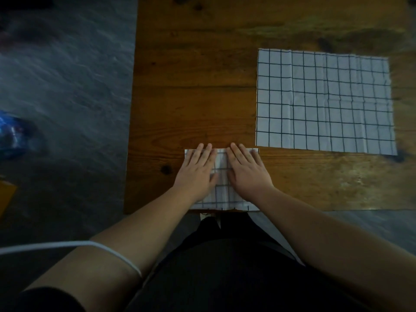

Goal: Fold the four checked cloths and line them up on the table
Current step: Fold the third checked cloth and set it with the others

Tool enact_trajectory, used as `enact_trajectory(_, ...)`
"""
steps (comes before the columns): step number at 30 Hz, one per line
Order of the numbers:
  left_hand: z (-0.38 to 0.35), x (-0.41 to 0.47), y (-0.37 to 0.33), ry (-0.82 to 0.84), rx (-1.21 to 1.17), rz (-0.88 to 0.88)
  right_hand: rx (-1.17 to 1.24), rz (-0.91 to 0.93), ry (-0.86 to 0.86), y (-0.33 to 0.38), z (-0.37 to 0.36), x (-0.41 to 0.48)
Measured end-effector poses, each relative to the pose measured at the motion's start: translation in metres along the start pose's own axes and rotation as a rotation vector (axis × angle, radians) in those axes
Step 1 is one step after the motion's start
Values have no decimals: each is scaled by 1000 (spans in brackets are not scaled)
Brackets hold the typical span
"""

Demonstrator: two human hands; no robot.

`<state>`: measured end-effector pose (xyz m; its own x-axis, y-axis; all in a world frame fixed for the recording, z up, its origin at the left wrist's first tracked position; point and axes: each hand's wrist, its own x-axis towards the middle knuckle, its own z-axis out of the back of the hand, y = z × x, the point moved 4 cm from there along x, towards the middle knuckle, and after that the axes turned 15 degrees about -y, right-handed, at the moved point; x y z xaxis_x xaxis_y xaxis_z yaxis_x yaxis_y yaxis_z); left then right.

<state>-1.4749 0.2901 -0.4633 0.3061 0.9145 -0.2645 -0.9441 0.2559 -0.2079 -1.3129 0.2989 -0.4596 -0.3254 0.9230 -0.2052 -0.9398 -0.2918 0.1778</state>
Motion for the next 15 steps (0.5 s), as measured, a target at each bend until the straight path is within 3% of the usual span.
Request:
enact_trajectory(8, 3, -11, 30, -37, 59, 36, -74, -101, -18, -44, 13, -10)
enact_trajectory(15, 6, 1, -19, -13, -3, -22, -8, 28, 44, 25, 8, 0)
